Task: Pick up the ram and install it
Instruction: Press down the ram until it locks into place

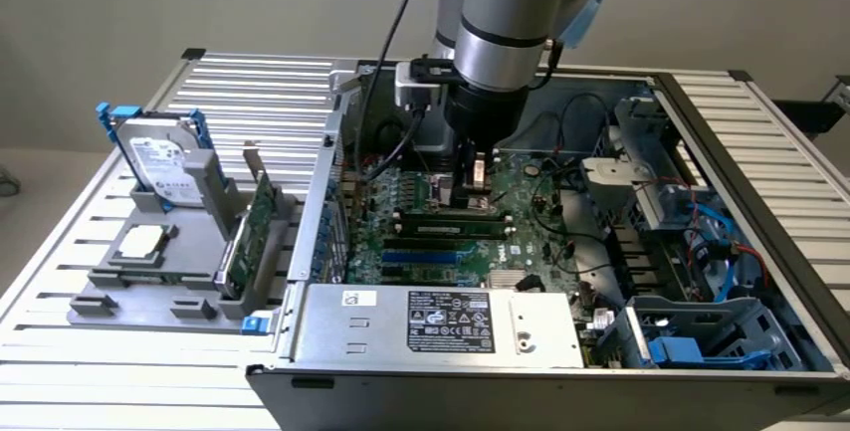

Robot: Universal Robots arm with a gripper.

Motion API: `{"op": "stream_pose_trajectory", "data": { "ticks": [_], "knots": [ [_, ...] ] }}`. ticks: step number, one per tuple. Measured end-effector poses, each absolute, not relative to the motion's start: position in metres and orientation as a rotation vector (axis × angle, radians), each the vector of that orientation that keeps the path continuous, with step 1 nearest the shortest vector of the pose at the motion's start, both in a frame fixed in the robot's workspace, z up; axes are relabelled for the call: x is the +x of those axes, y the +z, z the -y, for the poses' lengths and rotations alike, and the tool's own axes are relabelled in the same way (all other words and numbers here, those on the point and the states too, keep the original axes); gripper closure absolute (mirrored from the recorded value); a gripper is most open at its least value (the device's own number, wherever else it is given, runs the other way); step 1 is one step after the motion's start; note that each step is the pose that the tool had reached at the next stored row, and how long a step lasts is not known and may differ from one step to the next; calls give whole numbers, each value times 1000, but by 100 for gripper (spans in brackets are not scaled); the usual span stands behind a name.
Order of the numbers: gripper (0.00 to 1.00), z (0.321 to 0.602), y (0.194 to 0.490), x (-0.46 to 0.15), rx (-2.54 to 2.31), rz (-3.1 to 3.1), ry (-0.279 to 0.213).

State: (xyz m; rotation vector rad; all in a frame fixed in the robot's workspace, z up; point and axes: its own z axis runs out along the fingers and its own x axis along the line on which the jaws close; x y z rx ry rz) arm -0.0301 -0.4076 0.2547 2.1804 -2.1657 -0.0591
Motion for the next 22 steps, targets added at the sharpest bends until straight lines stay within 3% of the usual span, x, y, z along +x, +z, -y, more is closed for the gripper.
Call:
{"op": "stream_pose_trajectory", "data": {
  "ticks": [22],
  "knots": [
    [89, 411, 257, -30, 2096, 2244, -56]
  ]
}}
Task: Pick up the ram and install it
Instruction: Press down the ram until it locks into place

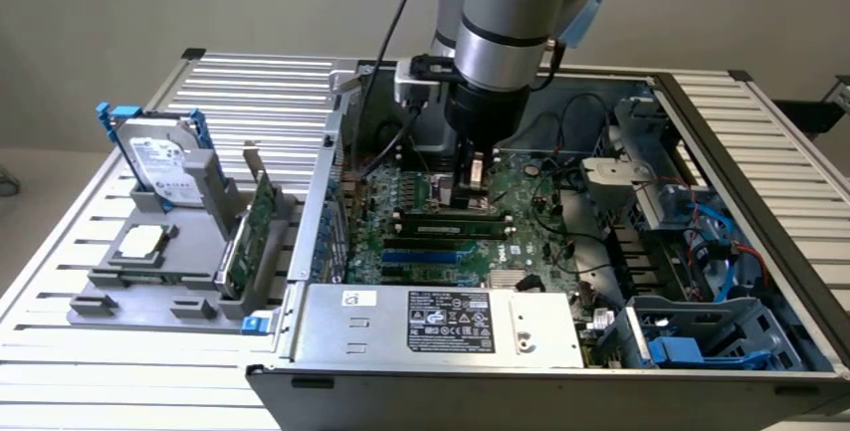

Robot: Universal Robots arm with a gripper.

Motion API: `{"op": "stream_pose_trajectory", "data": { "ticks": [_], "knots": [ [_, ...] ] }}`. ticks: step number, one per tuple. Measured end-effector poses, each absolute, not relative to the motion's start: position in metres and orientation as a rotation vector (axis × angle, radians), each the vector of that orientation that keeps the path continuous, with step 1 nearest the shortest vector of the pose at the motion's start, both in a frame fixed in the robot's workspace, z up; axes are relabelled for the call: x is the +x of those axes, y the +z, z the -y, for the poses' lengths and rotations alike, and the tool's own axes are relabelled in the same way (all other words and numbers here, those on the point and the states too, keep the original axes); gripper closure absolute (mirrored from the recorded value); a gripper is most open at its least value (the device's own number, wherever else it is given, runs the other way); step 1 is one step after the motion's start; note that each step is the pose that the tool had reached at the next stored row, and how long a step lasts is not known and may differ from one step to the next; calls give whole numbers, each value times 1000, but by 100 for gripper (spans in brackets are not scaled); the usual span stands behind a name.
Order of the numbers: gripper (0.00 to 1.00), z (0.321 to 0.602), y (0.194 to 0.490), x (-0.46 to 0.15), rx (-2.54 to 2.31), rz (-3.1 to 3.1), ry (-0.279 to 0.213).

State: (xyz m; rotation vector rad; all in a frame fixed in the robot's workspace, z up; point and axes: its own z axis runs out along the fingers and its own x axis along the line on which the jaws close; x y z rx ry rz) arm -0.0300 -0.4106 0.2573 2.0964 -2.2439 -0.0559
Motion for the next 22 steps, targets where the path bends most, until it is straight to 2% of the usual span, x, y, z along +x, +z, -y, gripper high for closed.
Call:
{"op": "stream_pose_trajectory", "data": {
  "ticks": [9, 22],
  "knots": [
    [89, 411, 258, -30, 1995, 2279, 14],
    [89, 411, 256, -30, 1753, 2470, 0]
  ]
}}
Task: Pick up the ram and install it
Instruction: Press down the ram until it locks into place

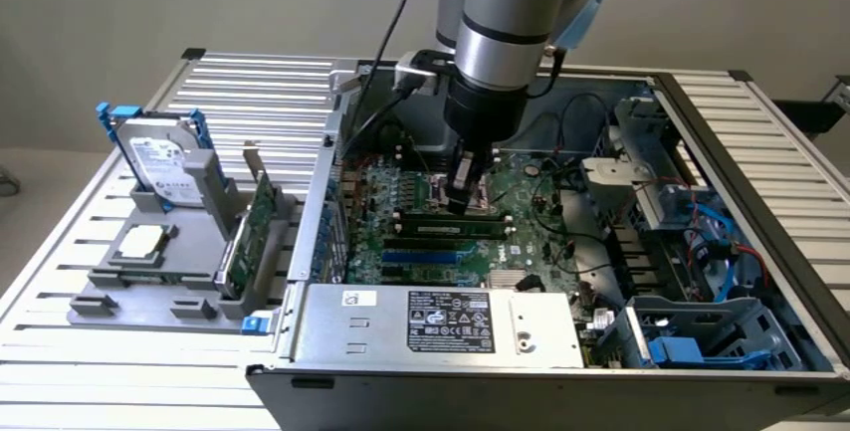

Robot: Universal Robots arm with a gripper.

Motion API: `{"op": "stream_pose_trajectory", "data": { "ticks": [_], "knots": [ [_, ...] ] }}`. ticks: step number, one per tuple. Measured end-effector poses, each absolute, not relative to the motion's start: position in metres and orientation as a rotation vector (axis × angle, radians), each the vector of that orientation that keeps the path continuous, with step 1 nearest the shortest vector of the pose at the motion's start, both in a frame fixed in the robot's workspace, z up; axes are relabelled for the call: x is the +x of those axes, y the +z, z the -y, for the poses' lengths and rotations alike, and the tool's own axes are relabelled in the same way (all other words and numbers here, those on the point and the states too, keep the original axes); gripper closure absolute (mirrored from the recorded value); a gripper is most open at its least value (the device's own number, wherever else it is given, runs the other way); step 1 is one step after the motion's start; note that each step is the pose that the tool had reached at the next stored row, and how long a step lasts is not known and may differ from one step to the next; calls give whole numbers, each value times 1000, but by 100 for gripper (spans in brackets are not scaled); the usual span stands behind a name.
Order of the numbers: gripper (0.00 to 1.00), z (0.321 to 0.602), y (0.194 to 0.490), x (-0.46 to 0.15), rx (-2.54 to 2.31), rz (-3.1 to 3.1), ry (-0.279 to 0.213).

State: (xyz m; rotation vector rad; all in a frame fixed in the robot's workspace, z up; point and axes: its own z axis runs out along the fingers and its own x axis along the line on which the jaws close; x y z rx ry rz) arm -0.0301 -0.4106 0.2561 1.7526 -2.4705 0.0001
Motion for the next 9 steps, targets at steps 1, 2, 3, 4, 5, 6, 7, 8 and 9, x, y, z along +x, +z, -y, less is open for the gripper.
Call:
{"op": "stream_pose_trajectory", "data": {
  "ticks": [1, 2, 3, 4, 5, 6, 7, 8, 9],
  "knots": [
    [89, 411, 256, -30, 1740, 2480, -1],
    [89, 411, 256, -30, 1727, 2490, -2],
    [89, 411, 255, -30, 1716, 2499, -3],
    [89, 411, 255, -30, 1705, 2508, -4],
    [89, 411, 255, -30, 1695, 2517, -5],
    [89, 411, 255, -30, 1685, 2526, -6],
    [89, 411, 255, -30, 1675, 2535, -6],
    [89, 411, 255, -30, 1665, 2543, -7],
    [89, 411, 255, -30, 1655, 2552, -7]
  ]
}}
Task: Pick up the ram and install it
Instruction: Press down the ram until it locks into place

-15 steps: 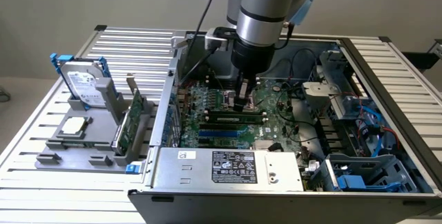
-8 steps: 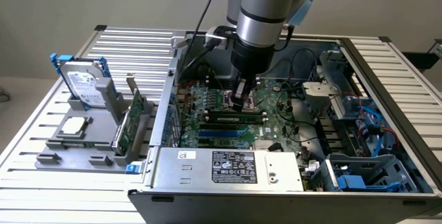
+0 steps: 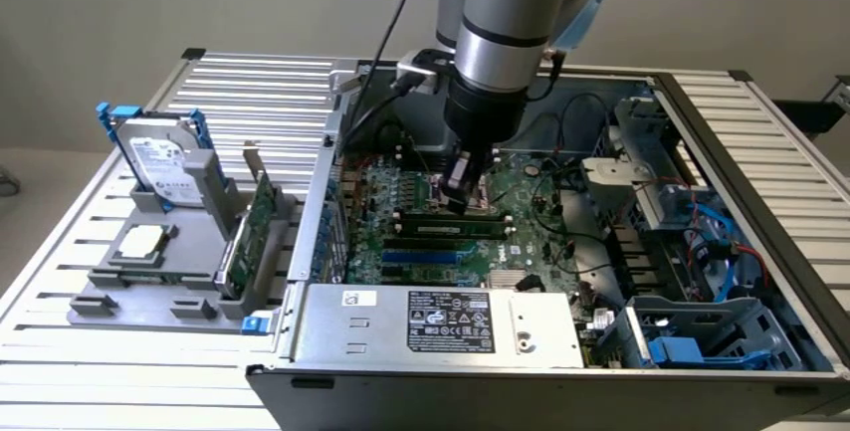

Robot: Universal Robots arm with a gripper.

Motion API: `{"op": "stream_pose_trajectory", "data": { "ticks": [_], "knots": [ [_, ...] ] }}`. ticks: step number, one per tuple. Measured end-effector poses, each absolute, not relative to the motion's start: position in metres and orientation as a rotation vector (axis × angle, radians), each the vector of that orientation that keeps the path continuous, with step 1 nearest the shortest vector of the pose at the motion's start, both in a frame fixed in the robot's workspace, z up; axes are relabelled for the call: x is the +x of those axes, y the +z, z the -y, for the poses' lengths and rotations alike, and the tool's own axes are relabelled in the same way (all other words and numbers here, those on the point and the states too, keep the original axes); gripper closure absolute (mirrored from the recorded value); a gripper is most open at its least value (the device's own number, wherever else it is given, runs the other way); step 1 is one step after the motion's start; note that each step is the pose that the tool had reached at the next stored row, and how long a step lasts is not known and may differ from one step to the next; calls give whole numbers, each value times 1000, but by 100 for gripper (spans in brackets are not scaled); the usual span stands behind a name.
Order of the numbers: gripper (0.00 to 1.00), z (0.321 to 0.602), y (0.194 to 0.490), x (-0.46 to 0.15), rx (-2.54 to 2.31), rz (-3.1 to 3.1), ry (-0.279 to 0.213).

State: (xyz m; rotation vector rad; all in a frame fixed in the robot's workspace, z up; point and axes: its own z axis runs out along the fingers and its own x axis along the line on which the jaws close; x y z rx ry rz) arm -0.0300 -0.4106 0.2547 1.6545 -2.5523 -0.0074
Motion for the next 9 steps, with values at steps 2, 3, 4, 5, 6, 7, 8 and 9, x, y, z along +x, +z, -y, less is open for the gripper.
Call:
{"op": "stream_pose_trajectory", "data": {
  "ticks": [2, 3, 4, 5, 6, 7, 8, 9],
  "knots": [
    [89, 411, 255, -30, 1634, 2570, -9],
    [89, 411, 254, -30, 1623, 2578, -9],
    [89, 411, 254, -30, 1612, 2587, -10],
    [89, 411, 254, -30, 1601, 2595, -10],
    [89, 411, 254, -30, 1590, 2604, -11],
    [89, 411, 254, -30, 1579, 2612, -11],
    [89, 411, 254, -30, 1566, 2622, -11],
    [89, 411, 254, -30, 1554, 2630, -12]
  ]
}}
